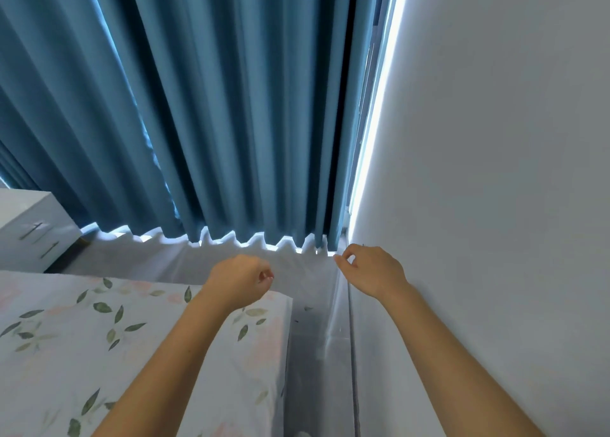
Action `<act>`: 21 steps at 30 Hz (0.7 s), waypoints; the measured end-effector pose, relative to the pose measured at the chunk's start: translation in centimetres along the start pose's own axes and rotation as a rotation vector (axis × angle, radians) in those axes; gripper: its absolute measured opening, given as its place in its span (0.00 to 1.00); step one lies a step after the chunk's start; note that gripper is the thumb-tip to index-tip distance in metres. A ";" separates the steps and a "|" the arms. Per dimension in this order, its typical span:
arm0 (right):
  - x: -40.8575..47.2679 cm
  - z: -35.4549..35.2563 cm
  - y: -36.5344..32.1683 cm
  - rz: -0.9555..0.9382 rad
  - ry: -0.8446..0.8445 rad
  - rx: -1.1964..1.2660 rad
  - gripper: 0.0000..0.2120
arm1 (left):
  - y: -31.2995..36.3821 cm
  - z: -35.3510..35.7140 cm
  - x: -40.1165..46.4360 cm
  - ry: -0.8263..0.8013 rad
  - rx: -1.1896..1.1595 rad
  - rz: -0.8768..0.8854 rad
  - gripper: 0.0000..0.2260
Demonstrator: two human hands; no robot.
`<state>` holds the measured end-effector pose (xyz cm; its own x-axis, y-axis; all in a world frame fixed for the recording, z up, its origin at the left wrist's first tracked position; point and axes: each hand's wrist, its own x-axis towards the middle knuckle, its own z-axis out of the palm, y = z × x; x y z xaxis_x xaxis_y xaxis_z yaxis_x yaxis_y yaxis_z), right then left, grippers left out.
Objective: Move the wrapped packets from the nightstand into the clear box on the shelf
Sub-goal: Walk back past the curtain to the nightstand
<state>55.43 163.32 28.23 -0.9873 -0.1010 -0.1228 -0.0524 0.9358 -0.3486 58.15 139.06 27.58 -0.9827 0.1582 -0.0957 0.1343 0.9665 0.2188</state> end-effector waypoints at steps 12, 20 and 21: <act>18.7 -4.2 -0.5 -0.172 0.066 -0.117 0.17 | -1.3 -4.3 20.7 0.011 -0.029 0.000 0.10; 29.1 -5.7 1.6 -0.126 0.031 -0.118 0.17 | -2.4 -5.8 33.7 -0.054 -0.004 0.035 0.09; 30.9 -5.9 1.7 -0.126 0.024 -0.124 0.17 | -3.1 -5.8 35.4 -0.063 -0.009 0.026 0.09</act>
<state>23.90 163.81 29.30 -0.9749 -0.2136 -0.0628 -0.1927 0.9509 -0.2423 22.22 140.52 29.18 -0.9690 0.1957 -0.1508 0.1580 0.9601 0.2308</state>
